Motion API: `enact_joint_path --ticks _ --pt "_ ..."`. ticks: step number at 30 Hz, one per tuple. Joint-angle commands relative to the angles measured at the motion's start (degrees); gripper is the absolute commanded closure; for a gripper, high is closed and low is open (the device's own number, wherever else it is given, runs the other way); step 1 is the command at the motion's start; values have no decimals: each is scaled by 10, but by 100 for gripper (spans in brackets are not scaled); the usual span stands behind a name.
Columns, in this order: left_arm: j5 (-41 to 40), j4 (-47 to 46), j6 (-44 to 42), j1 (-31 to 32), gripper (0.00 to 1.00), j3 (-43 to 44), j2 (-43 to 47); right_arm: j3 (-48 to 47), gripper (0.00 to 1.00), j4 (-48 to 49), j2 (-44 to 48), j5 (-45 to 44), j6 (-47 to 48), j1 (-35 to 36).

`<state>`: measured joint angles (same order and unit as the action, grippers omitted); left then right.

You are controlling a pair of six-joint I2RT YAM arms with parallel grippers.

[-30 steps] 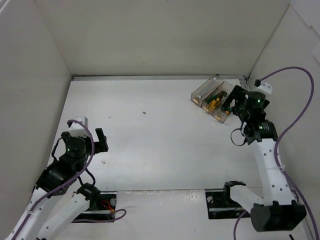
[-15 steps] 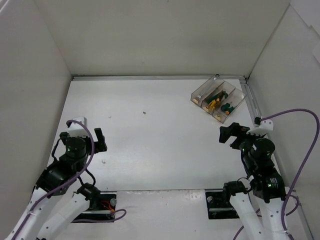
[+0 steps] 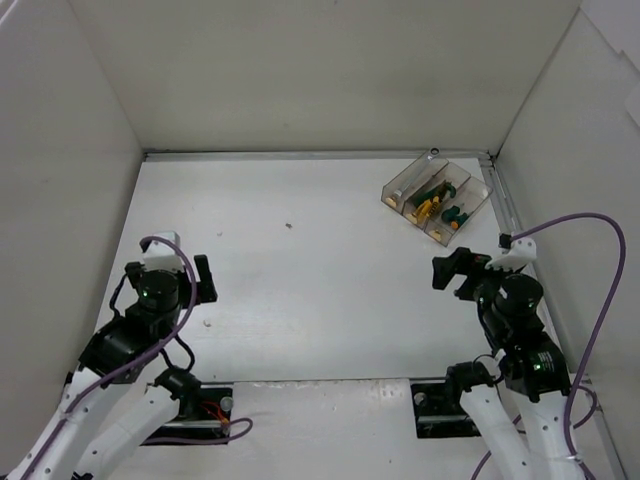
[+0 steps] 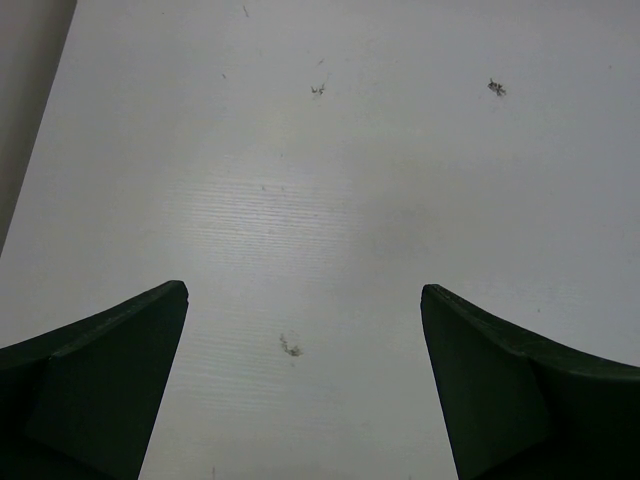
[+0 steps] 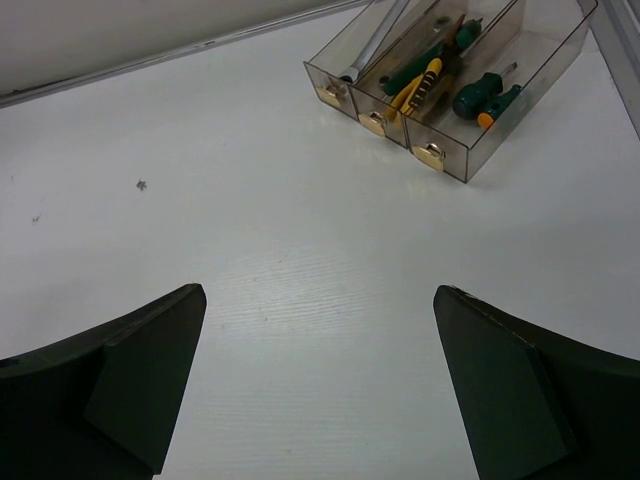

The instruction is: Sort the tools into containers

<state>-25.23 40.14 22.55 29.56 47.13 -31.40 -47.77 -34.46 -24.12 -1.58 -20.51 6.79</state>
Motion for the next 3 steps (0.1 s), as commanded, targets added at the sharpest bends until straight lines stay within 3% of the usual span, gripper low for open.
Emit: enact_joint_path --ticks 1,3 --pt "-9 -31 -9 1 0 3 -5 -2 2 28 -15 4 7 3" --pt "-10 -30 -10 1 0 5 -8 -3 2 27 -16 2 7 5"
